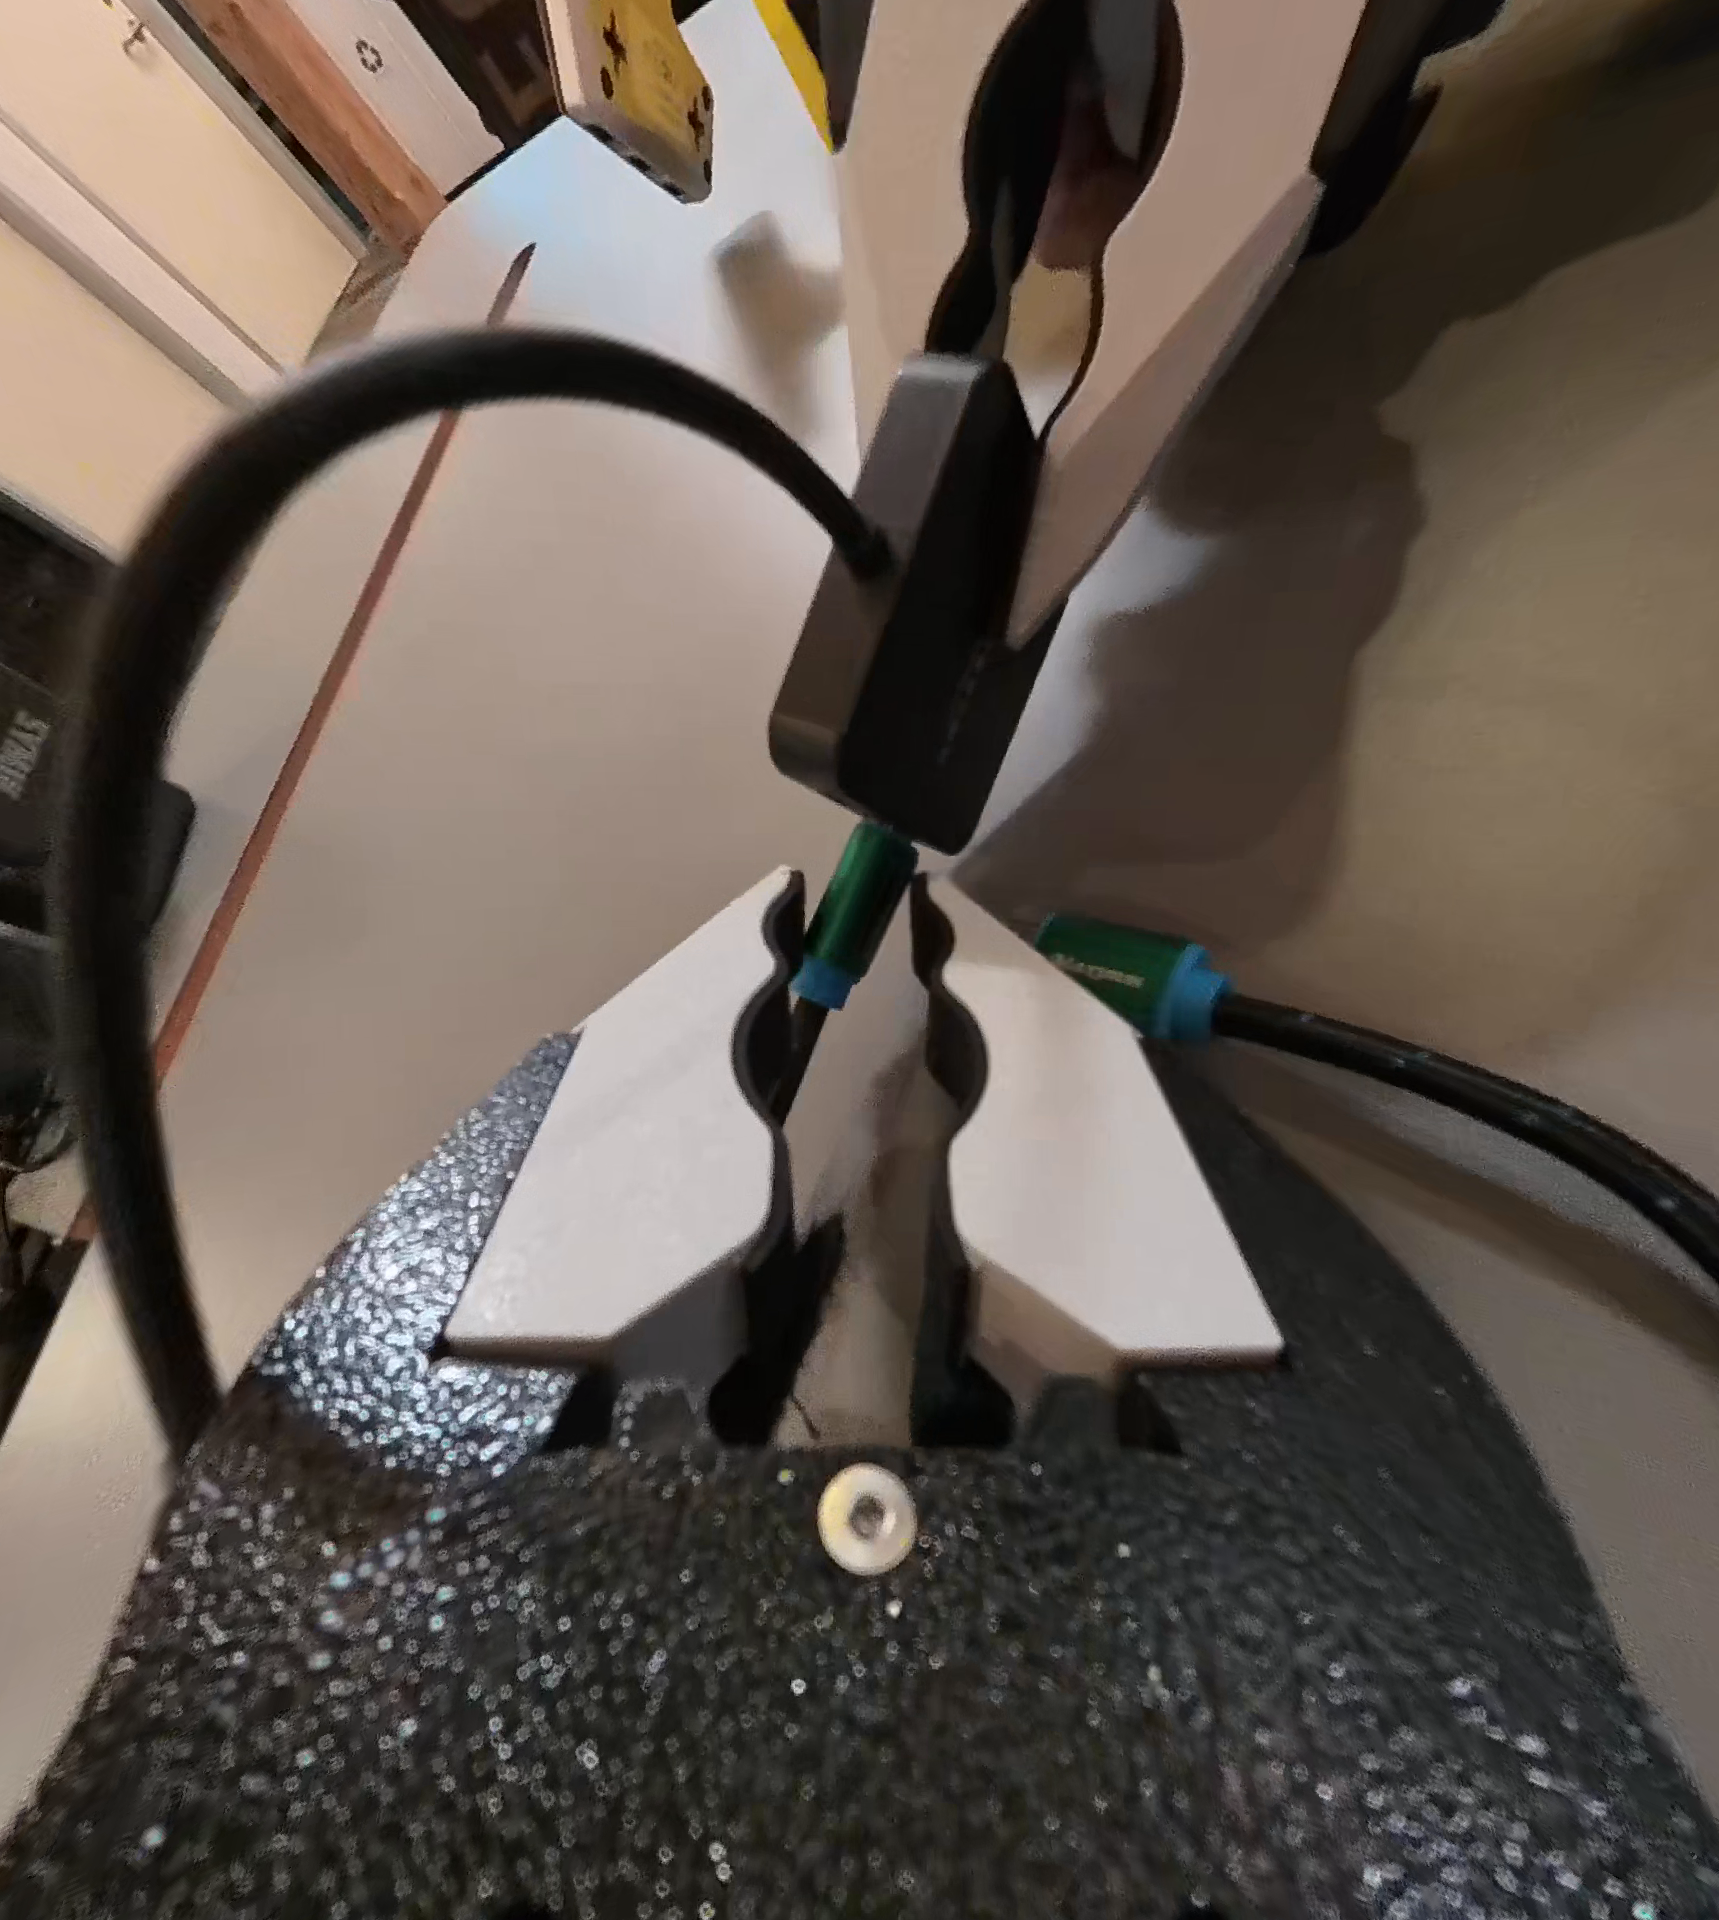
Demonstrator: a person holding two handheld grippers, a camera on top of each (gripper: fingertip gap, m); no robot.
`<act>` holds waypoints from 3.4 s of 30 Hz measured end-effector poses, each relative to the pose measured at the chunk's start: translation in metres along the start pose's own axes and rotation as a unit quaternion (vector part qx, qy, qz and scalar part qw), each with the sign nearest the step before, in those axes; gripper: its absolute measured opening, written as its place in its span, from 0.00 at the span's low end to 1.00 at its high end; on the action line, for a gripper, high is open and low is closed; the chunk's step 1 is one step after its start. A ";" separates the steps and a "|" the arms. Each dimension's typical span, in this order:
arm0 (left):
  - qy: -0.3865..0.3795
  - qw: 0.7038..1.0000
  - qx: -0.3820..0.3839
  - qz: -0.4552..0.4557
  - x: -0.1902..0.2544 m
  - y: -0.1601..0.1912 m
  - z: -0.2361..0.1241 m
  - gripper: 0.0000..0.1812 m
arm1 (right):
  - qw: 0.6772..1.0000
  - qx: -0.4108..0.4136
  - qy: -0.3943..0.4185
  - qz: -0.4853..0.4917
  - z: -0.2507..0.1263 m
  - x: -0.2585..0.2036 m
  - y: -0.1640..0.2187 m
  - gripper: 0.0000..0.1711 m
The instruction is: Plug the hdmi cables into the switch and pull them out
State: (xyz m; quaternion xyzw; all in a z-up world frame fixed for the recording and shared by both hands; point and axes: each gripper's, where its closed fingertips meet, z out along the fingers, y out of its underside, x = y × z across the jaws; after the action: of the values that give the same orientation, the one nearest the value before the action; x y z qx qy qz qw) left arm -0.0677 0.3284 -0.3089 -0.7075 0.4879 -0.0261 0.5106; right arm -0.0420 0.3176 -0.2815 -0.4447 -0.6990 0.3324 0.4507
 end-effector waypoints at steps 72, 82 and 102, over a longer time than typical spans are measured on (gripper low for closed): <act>-0.244 0.904 -0.047 0.347 -0.030 -0.006 -0.009 0.05 | 0.855 -0.149 0.193 -0.457 0.028 0.009 -0.006 0.14; -0.245 0.903 -0.051 0.350 -0.030 -0.005 -0.008 0.05 | 0.857 -0.150 0.192 -0.454 0.028 0.009 -0.006 0.16; -0.235 0.906 -0.029 0.351 -0.025 -0.013 -0.010 0.05 | 0.862 -0.162 0.179 -0.445 0.028 0.007 -0.010 0.12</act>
State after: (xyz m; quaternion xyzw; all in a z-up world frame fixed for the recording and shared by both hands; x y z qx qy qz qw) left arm -0.0778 0.3393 -0.2827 -0.4904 0.5715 0.3357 0.5659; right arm -0.0721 0.3186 -0.2809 -0.2048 -0.7736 -0.1071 0.5900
